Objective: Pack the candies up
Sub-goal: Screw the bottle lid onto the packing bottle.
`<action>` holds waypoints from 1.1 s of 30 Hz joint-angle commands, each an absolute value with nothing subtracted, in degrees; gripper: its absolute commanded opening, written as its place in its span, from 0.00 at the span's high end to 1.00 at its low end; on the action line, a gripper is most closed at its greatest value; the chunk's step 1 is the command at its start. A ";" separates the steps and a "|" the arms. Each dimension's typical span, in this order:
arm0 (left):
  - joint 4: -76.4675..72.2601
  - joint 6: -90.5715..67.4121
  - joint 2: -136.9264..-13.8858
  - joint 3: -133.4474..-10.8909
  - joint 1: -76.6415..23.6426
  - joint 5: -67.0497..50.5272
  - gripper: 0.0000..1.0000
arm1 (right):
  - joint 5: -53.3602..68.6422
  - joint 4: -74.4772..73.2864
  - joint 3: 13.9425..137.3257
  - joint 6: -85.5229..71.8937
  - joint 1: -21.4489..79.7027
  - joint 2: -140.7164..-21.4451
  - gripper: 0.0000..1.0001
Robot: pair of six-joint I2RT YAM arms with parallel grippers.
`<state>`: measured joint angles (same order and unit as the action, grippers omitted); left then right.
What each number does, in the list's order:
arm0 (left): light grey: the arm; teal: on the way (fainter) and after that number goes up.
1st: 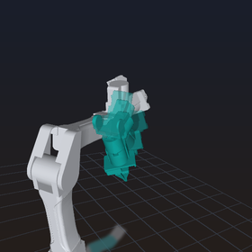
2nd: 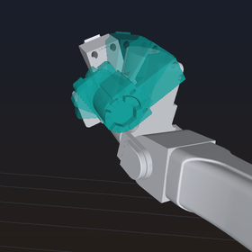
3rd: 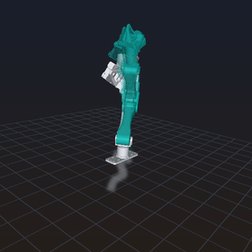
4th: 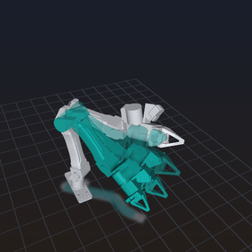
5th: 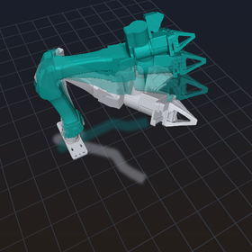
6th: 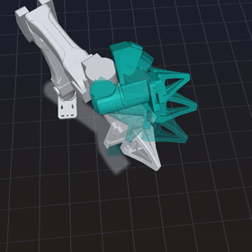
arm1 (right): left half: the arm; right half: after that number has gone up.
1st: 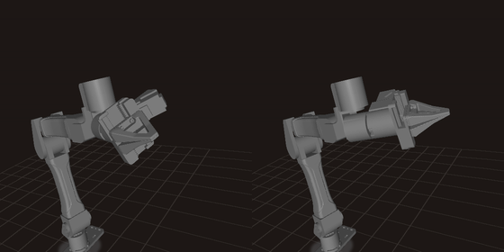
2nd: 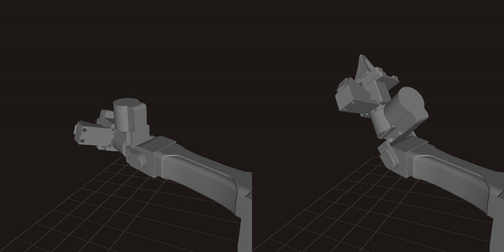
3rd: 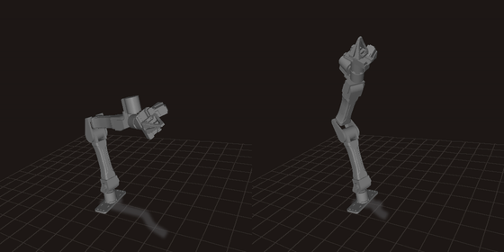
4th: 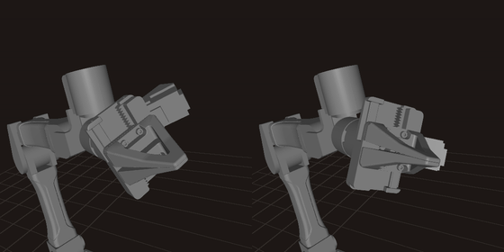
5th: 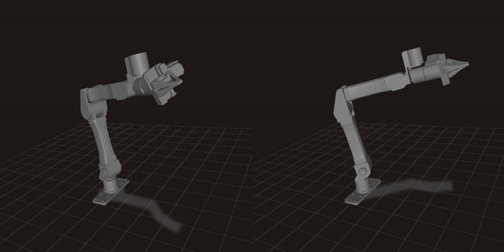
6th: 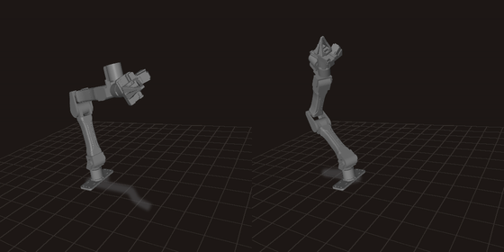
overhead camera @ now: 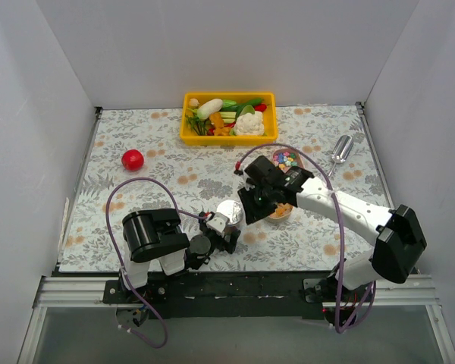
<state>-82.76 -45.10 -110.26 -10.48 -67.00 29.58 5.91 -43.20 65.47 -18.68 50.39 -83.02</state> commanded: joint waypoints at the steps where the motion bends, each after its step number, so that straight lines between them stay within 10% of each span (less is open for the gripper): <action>1: -92.20 -48.60 -115.49 -5.71 -67.15 28.12 0.20 | 2.80 -42.72 73.64 -17.58 46.07 -84.00 0.54; 16: -92.11 -48.96 -115.75 -6.06 -67.41 28.12 0.20 | 16.96 -37.36 76.38 -10.72 45.00 -97.74 0.64; 25: -91.32 -48.60 -115.49 -6.68 -67.41 27.95 0.20 | 17.75 -36.48 65.94 -12.83 45.18 -93.17 0.96; 33: -89.83 -49.13 -115.75 -7.91 -67.41 27.07 0.20 | 19.68 -34.72 59.86 -15.64 46.66 -88.60 0.99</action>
<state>-82.78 -45.39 -110.34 -10.50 -67.35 30.17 14.52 -27.00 64.95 -13.58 43.51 -88.47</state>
